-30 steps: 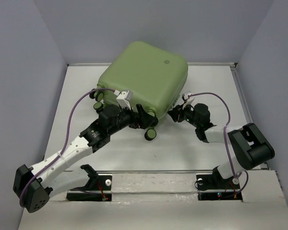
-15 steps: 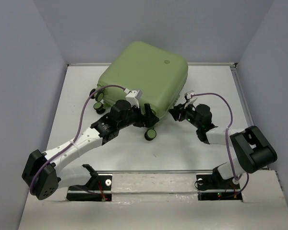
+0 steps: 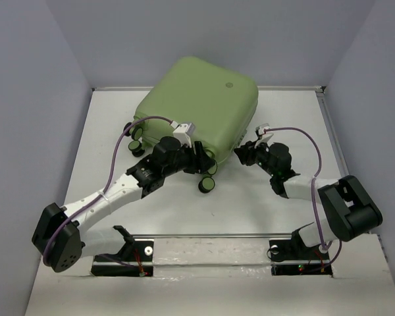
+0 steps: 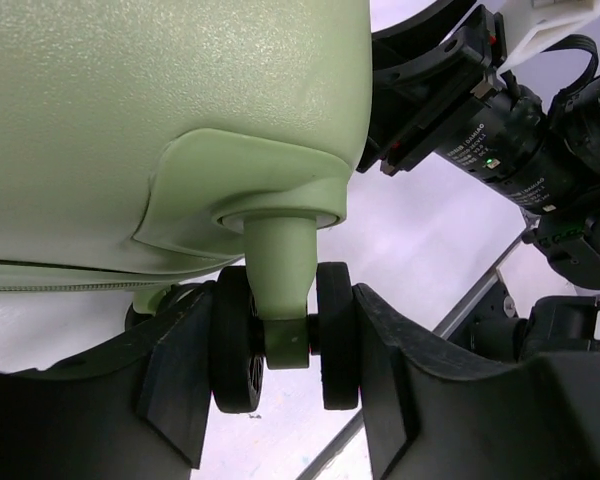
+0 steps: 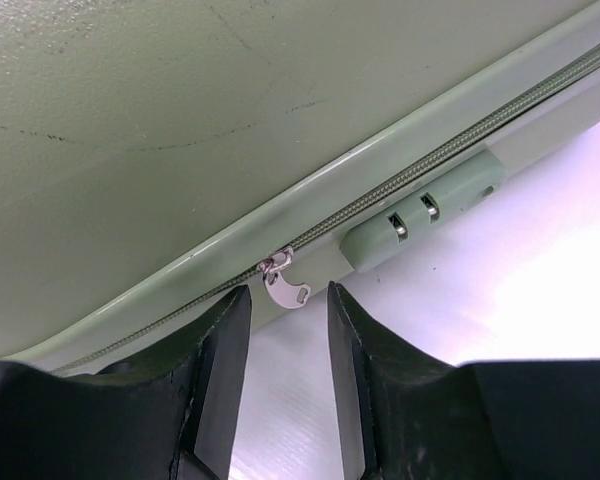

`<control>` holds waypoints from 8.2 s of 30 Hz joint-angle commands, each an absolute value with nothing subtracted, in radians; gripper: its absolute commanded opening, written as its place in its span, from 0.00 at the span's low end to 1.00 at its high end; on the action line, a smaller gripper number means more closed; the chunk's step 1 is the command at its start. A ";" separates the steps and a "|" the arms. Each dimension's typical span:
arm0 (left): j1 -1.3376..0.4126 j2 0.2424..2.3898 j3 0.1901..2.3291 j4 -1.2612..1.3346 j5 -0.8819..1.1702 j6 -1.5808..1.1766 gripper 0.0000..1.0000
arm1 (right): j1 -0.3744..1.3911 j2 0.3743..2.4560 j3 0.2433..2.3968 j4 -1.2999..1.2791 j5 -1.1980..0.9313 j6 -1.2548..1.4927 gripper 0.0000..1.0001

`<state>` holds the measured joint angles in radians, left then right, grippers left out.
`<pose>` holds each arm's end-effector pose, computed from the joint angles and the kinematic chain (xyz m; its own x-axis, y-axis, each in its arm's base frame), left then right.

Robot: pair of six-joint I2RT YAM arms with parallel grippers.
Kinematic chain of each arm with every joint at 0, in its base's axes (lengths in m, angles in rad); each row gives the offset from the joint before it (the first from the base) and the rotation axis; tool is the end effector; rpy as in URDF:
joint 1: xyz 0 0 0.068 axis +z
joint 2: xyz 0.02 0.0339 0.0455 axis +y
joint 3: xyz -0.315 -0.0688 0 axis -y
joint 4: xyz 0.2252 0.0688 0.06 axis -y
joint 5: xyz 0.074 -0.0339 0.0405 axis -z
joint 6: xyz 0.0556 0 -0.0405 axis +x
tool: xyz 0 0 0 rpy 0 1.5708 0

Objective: Pack the luggage

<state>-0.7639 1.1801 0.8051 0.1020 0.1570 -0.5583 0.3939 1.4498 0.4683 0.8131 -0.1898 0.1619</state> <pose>0.1786 -0.1832 0.3434 -0.5847 -0.1645 -0.7944 0.5686 0.6154 -0.5459 0.2580 0.1186 0.2508 -0.2412 0.0712 -0.9679 -0.5165 0.8349 0.1901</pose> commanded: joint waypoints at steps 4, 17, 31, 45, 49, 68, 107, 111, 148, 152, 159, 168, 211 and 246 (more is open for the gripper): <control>-0.773 1.204 0.801 0.179 0.198 -0.564 0.66 | 0.393 1.405 0.477 0.804 -0.161 0.175 0.42; -0.733 1.042 0.744 0.198 0.229 -0.586 0.06 | 0.304 1.376 0.483 0.758 -0.380 0.181 0.42; -0.715 1.008 0.678 0.242 0.282 -0.627 0.06 | 0.327 1.474 0.554 0.755 -0.587 0.167 0.51; -0.712 0.994 0.669 0.244 0.293 -0.624 0.06 | 0.337 1.548 0.583 0.876 -0.479 0.170 0.39; -0.713 0.999 0.670 0.247 0.296 -0.624 0.06 | 0.337 1.543 0.572 0.903 -0.422 0.176 0.28; -0.712 1.230 0.943 0.371 0.406 -0.657 0.06 | 0.733 1.382 0.351 0.904 -0.175 0.406 0.07; -0.629 1.318 1.165 0.264 0.463 -0.621 0.06 | 1.159 1.166 0.424 0.493 0.282 0.488 0.07; -0.629 1.229 1.039 0.291 0.437 -0.624 0.06 | 0.985 0.967 0.360 0.355 0.221 0.448 0.18; -0.629 1.108 0.721 0.400 0.417 -0.641 0.06 | 0.581 1.469 0.589 0.781 -0.330 0.115 0.55; -0.629 1.108 0.718 0.405 0.420 -0.643 0.06 | 0.581 1.448 0.569 0.836 -0.354 0.147 0.48; -0.629 1.121 0.718 0.422 0.429 -0.652 0.06 | 0.581 1.408 0.543 0.850 -0.288 0.196 0.07; -0.627 1.229 0.886 0.426 0.460 -0.643 0.06 | 0.826 1.321 0.446 0.764 -0.114 0.288 0.07; -0.362 0.893 0.916 -0.391 -0.052 -0.209 0.99 | 1.154 0.615 0.141 0.373 0.451 0.601 0.14; -0.351 1.160 0.957 -0.262 0.110 -0.124 0.06 | 0.905 0.717 0.446 -0.143 0.730 0.632 0.28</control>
<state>-0.3534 1.2011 0.9504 -0.3428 0.0689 -0.1047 1.0195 0.7670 0.3843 -0.1165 0.6392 0.6666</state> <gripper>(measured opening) 0.617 0.335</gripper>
